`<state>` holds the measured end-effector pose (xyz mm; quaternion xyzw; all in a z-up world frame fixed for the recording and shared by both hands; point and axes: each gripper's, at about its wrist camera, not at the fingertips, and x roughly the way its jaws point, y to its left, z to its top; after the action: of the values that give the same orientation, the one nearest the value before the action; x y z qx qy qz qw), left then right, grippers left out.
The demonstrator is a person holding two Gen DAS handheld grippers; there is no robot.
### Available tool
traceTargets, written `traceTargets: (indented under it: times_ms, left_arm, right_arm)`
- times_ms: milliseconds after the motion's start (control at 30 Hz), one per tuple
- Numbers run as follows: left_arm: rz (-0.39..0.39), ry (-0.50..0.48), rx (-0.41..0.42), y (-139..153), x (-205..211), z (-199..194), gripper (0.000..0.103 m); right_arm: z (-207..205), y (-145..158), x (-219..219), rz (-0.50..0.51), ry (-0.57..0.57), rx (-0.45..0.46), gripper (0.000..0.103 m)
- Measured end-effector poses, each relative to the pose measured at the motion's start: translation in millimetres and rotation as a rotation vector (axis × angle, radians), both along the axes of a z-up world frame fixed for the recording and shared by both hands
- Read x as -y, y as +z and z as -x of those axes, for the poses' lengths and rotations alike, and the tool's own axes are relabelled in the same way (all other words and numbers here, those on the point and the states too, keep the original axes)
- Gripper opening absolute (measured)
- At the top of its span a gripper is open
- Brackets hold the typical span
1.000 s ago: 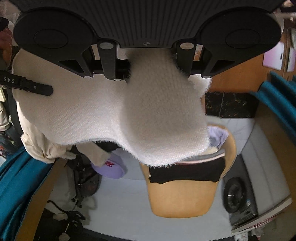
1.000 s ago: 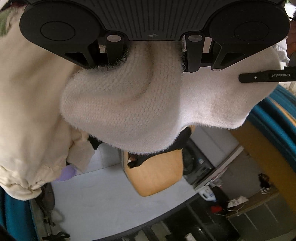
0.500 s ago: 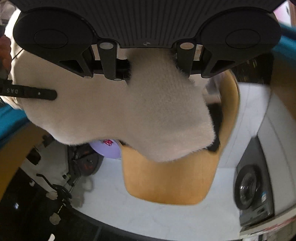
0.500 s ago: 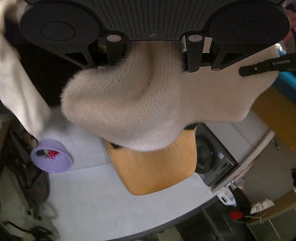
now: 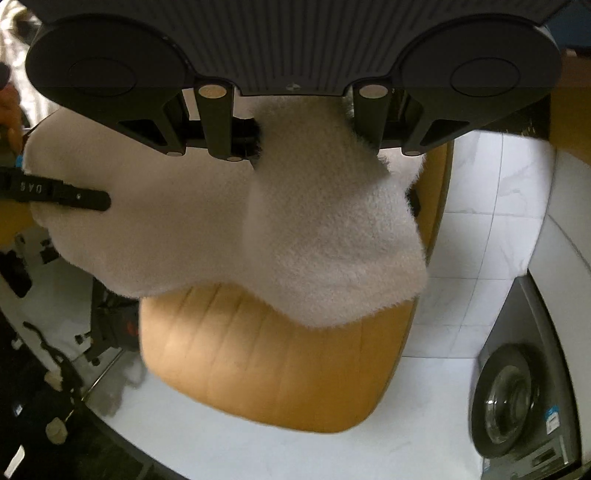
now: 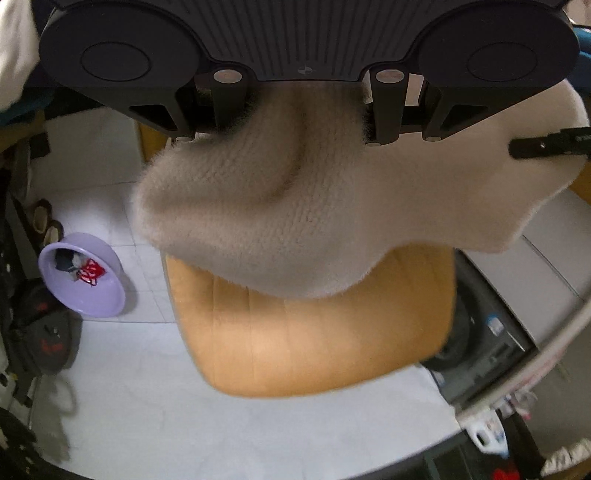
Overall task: Fold clothes
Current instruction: 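Lower the cardigan onto the clothes stack and open both grippers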
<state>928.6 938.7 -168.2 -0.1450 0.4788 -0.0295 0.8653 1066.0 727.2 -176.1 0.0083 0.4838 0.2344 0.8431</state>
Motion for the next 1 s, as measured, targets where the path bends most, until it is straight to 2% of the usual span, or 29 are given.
traceTargets:
  times_ms: [100,133,167,200,233,267,300,333,400,533,633,700,767,833,933,1000]
  left_arm:
    - [0.009,0.03,-0.057,-38.9,-5.5,-21.4,0.031]
    - [0.008,0.038,-0.084,-54.3,-7.0,-29.0,0.035]
    - [-0.032,0.029,-0.122,-70.1,-3.7,-34.6,0.045]
    - [-0.076,0.019,-0.158,-85.8,0.0,-40.1,0.051]
    - [-0.146,-0.002,-0.187,-99.1,5.9,-43.9,0.067]
    - [-0.193,-0.01,-0.187,-103.7,8.5,-43.8,0.079]
    - [-0.236,-0.016,-0.186,-107.6,10.5,-43.7,0.083]
    - [-0.234,-0.012,-0.175,-104.0,7.3,-42.2,0.085]
    - [-0.201,-0.012,-0.151,-90.2,-5.0,-36.3,0.085]
    - [-0.229,0.033,-0.076,-55.4,-31.1,-21.9,0.085]
    - [-0.142,0.018,-0.01,-28.7,-35.5,-5.8,0.085]
    - [-0.071,-0.046,0.011,-22.0,-26.2,-0.2,0.085]
    - [-0.027,-0.124,0.003,-27.2,-8.4,2.8,0.085]
    - [-0.033,-0.167,-0.025,-43.8,4.1,2.6,0.085]
    - [-0.052,-0.143,-0.1,-78.0,8.2,-3.8,0.085]
    - [-0.076,-0.11,-0.147,-99.5,6.8,-7.3,0.085]
  right_arm:
    - [-30.7,-37.5,-14.8,0.041,0.005,-0.03,0.032]
    - [-39.9,-52.3,-19.1,0.061,0.004,-0.046,0.032]
    - [-47.2,-68.3,-22.6,0.088,0.001,-0.06,0.035]
    - [-52.8,-83.5,-25.1,0.125,-0.01,-0.071,0.041]
    - [-57.4,-97.6,-26.7,0.165,-0.027,-0.082,0.045]
    - [-61.6,-107.4,-26.3,0.194,-0.048,-0.09,0.061]
    - [-65.4,-113.0,-24.0,0.214,-0.072,-0.092,0.075]
    - [-68.4,-114.5,-19.9,0.216,-0.101,-0.088,0.078]
    - [-70.4,-104.5,-3.8,0.176,-0.155,-0.074,0.084]
    - [-68.5,-74.4,37.8,0.128,-0.25,-0.033,0.084]
    - [-57.5,-47.9,54.7,0.079,-0.278,0.022,0.083]
    - [-45.3,-46.0,49.2,0.05,-0.225,0.016,0.083]
    - [-32.7,-48.7,38.7,0.03,-0.155,0.0,0.083]
    - [-21.9,-55.1,27.0,0.021,-0.084,-0.02,0.083]
    - [-21.9,-88.1,8.3,0.092,-0.046,-0.07,0.083]
    - [-28.5,-111.9,4.9,0.139,-0.083,-0.09,0.083]
